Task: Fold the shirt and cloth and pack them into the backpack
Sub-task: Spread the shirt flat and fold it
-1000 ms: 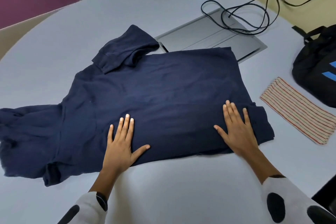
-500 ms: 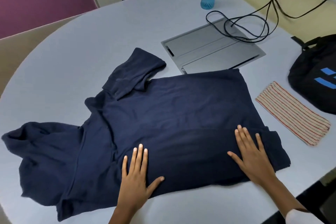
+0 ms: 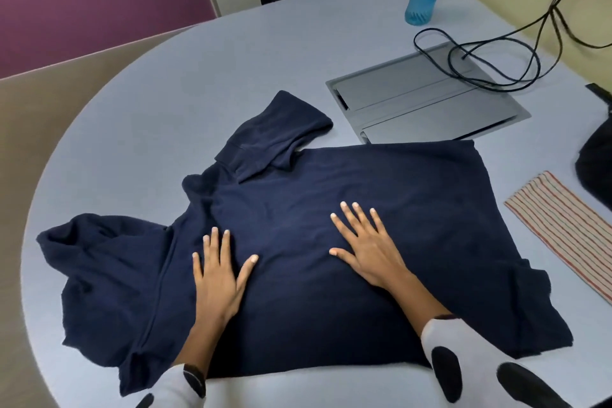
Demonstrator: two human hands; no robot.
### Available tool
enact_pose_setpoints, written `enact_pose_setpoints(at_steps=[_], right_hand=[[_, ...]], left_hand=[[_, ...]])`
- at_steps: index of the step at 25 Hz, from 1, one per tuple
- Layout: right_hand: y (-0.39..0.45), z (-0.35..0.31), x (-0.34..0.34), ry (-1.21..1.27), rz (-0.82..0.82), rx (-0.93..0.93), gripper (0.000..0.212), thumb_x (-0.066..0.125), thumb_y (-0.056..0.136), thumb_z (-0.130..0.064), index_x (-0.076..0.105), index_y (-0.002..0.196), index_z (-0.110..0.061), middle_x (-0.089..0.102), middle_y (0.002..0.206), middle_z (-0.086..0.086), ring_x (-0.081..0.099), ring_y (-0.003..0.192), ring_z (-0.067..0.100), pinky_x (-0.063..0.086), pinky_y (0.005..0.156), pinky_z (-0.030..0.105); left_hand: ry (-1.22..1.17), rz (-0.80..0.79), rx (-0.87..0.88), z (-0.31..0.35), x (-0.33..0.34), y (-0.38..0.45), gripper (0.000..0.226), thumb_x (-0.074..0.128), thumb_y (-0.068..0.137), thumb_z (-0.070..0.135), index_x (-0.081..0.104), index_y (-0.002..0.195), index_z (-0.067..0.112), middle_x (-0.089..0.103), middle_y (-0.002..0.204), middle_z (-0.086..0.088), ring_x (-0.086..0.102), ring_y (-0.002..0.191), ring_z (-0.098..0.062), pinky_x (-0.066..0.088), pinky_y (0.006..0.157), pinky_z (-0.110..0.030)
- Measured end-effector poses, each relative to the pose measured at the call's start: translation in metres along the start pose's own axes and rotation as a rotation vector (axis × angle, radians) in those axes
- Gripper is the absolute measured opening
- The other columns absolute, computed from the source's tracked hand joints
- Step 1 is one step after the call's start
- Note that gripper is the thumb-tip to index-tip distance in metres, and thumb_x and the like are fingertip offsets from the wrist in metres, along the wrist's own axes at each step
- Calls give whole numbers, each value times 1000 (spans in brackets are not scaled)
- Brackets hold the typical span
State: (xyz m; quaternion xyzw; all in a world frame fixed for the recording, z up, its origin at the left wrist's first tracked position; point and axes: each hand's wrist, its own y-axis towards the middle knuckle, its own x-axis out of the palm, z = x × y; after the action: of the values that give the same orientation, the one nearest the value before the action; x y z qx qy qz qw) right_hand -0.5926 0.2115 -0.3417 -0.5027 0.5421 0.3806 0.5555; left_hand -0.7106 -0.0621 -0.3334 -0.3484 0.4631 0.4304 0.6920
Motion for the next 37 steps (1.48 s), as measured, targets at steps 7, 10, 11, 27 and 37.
enact_pose_setpoints(at_steps=[7,10,11,27,37], right_hand=[[10,19,2,19,59,255,85,4,88,-74,12,152,-19,6,160,-3,3,148,20,-2,118,48],[13,25,-1,23,38,273,85,4,88,-73,10,152,-19,5,161,-4,2,148,20,-3,118,48],[13,25,-1,21,45,271,84,4,88,-73,11,152,-19,6,160,-3,3,148,20,-3,118,48],[61,128,-15,60,80,375,73,10,91,-64,7,151,-22,0,158,-6,3,148,15,-1,118,46],[93,191,-60,-164,167,294,64,71,67,6,56,128,-8,61,112,17,51,103,37,37,90,51]], left_hand=[[91,13,-167,-14,3,-8,105,13,78,81,11,151,7,5,160,-4,5,147,-17,2,118,-39],[56,53,-293,-16,0,-6,105,15,78,80,16,150,4,12,159,-10,14,146,-23,13,117,-44],[50,60,-320,-15,0,-3,105,15,78,79,19,149,3,14,159,-11,16,146,-24,15,116,-46],[426,13,806,76,6,134,76,69,60,4,54,134,16,49,142,-4,45,132,-31,42,100,-53],[762,266,677,87,-44,217,32,66,68,-2,62,99,-2,58,88,-17,41,81,-33,35,64,-42]])
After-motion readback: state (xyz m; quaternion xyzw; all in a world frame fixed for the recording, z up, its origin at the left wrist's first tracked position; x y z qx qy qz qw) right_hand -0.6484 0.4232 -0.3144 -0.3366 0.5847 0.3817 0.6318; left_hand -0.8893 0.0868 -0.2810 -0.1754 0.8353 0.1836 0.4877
